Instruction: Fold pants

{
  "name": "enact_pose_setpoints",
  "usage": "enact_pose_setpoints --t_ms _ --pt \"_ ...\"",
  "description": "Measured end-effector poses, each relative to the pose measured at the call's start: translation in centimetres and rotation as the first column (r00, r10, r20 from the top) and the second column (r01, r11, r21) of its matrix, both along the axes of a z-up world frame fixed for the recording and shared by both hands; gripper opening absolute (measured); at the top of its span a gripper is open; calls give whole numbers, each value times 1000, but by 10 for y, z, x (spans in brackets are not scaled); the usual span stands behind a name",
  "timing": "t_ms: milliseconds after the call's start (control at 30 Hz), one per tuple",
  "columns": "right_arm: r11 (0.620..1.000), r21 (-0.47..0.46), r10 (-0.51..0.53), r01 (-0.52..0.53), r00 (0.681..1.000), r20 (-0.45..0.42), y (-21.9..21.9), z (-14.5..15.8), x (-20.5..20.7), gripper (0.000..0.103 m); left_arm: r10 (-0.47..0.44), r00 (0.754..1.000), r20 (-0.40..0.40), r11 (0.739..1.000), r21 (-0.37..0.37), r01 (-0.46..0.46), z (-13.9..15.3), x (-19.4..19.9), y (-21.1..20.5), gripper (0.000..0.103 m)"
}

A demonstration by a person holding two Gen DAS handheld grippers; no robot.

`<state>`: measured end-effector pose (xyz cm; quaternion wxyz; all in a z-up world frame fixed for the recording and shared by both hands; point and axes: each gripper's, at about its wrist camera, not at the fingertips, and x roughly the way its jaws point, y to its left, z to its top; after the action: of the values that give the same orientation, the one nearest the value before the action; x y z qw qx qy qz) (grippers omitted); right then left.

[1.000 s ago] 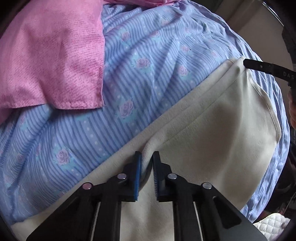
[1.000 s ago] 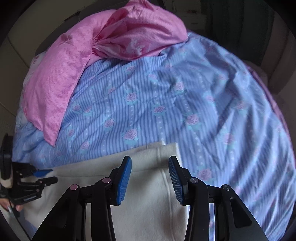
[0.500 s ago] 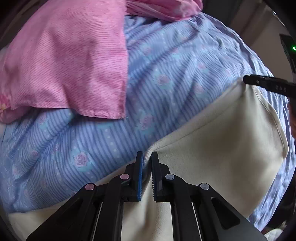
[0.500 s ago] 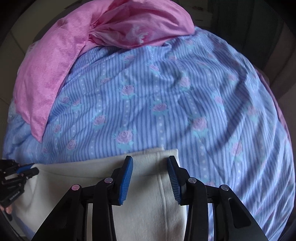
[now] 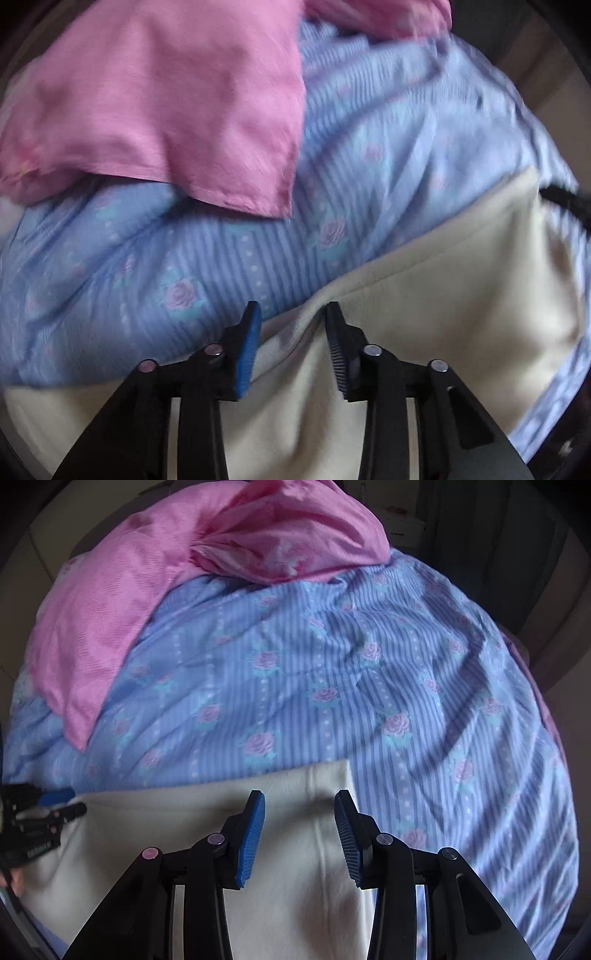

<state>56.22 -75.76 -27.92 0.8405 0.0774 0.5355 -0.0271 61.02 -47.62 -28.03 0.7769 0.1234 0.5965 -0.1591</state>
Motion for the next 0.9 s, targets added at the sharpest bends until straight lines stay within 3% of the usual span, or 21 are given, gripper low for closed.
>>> enact_pose_setpoints --t_ms 100,233,367,533,767,900 --pt "1000 26 8 -10 999 51 9 26 -21 43 70 992 104 995 -77 -62 45 -31 18 61" --pt "997 67 34 -41 994 107 29 63 -54 55 133 982 134 980 -169 -110 86 -92 46 61" --pt "985 97 130 -144 982 134 66 98 -97 56 240 958 157 955 -213 -205 121 -166 79 61" --pt "960 77 255 -270 953 162 116 129 -147 56 401 892 206 910 -203 -362 158 -264 124 62" --pt "912 48 391 -408 898 204 202 174 -222 56 531 817 226 843 -238 -483 184 -364 213 64" --pt "902 88 399 -423 893 206 259 186 -253 57 519 816 254 852 -230 -471 193 -402 274 68"
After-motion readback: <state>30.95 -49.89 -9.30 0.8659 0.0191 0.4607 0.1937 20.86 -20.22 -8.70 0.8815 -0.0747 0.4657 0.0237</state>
